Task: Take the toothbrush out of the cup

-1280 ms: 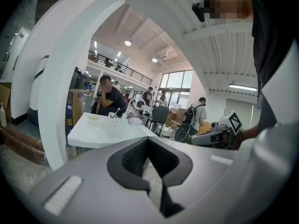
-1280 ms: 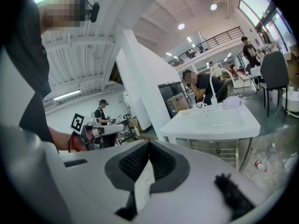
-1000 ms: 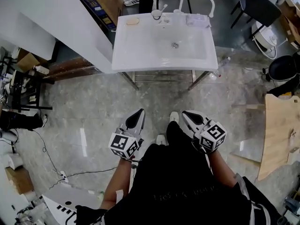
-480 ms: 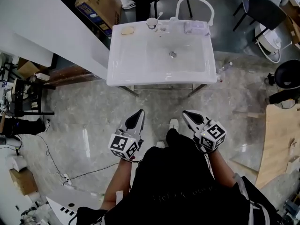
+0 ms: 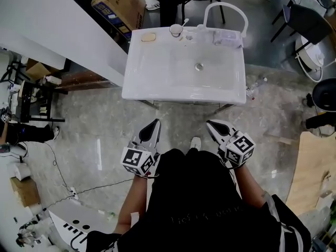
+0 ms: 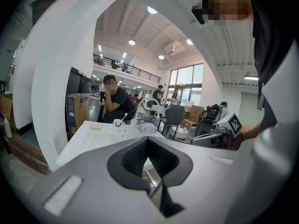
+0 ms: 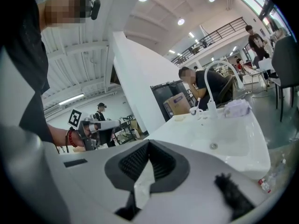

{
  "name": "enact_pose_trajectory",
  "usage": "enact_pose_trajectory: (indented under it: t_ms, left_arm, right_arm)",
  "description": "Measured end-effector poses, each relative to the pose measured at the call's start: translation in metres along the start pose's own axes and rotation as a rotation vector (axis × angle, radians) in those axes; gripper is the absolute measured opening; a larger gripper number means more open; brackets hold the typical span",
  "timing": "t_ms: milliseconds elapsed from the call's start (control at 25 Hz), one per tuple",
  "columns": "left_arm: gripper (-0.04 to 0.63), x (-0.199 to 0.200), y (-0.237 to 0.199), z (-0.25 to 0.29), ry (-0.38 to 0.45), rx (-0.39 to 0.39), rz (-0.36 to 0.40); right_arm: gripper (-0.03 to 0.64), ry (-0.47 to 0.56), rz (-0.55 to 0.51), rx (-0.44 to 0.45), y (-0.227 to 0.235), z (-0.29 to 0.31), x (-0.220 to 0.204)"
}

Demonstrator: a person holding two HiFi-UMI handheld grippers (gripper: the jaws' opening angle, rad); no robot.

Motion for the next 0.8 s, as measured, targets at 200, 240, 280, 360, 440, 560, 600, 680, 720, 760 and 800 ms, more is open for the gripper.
enact_pose_trajectory:
  t_ms: [200,240,280,360,440,560,600,680,720,760,800]
  left_arm:
    - [0.008,0.006,-0.013,-0.008,0.012,0.042,-0.038]
    - [0.009,0.007,-0.016,-0.008,0.016,0.046,-0.041]
    - [0.008,0.009,-0.017,-0.007,0.019,0.050,-0.043]
    - [0.008,0.010,-0.020,-0.005,0.020,0.058,-0.042]
    - [0.008,0.011,-0.025,-0.003,0.018,0.070,-0.039]
    - [0.008,0.016,-0.033,0.000,0.027,0.072,-0.043]
    - [0.008,0.018,-0.035,0.002,0.028,0.066,-0.041]
    - [0.009,0.020,-0.039,0.008,0.030,0.053,-0.036]
    - [0.008,0.022,-0.042,0.013,0.031,0.048,-0.035]
    - [0.008,0.023,-0.045,0.018,0.032,0.043,-0.036]
    - [0.008,0.025,-0.049,0.024,0.034,0.038,-0.038]
  right_arm:
    - [0.012,0.002,0.000,0.018,0.002,0.005,0.011]
    - [0.012,0.004,-0.004,0.021,0.003,0.006,0.013]
    - [0.012,0.005,-0.007,0.023,0.005,0.006,0.015]
    - [0.012,0.004,-0.007,0.022,0.009,0.007,0.016]
    - [0.012,0.000,-0.001,0.018,0.012,0.009,0.015]
    - [0.012,-0.005,0.003,0.017,0.014,0.012,0.016]
    - [0.012,-0.007,0.004,0.016,0.014,0.014,0.017]
    - [0.012,-0.010,0.007,0.013,0.016,0.018,0.019]
    - [0.012,-0.011,0.007,0.011,0.018,0.020,0.021]
    - [0.012,-0.010,0.007,0.009,0.020,0.023,0.023]
    - [0.012,-0.010,0.006,0.007,0.023,0.027,0.025]
Point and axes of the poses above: the fingertips, and each gripper's own axes: z forward along the fingers, y to its right, x out of its top, the point moved 3 cm from there along -z, backward along the fingers, and after that the axes turned 7 degrees about -y, right-handed, at the moved point
